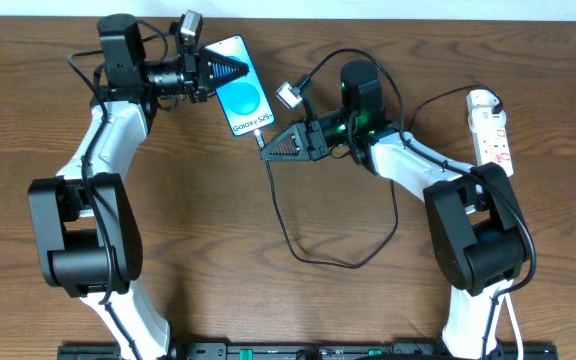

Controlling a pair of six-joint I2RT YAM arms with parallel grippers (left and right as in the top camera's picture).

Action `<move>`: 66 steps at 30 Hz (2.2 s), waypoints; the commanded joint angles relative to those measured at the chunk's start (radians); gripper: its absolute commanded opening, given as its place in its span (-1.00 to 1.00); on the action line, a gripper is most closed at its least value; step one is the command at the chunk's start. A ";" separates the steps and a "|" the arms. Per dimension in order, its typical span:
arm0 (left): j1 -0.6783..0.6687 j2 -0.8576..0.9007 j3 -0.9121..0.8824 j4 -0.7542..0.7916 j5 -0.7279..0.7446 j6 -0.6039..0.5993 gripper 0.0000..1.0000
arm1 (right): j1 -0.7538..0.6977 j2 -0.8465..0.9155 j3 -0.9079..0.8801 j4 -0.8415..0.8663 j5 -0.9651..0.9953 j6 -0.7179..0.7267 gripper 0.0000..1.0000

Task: Plug charger to phone and switch on socket

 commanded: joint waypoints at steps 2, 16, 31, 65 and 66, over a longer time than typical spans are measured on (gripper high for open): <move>-0.003 -0.010 0.009 0.005 0.042 0.006 -0.85 | 0.019 0.002 0.001 0.003 -0.013 0.002 -0.98; -0.003 -0.010 0.009 0.005 0.050 -0.021 -0.85 | 0.012 0.002 0.001 0.002 -0.013 0.001 -0.98; -0.003 -0.010 0.009 0.005 0.050 -0.029 -0.85 | -0.005 0.002 0.001 0.003 -0.013 0.000 -0.98; -0.044 -0.010 0.009 0.061 0.050 -0.033 -0.85 | -0.008 0.002 0.001 0.008 -0.002 -0.002 -0.98; -0.043 -0.010 0.009 0.061 0.050 -0.033 -0.85 | -0.013 0.002 0.001 0.009 -0.002 -0.002 -0.98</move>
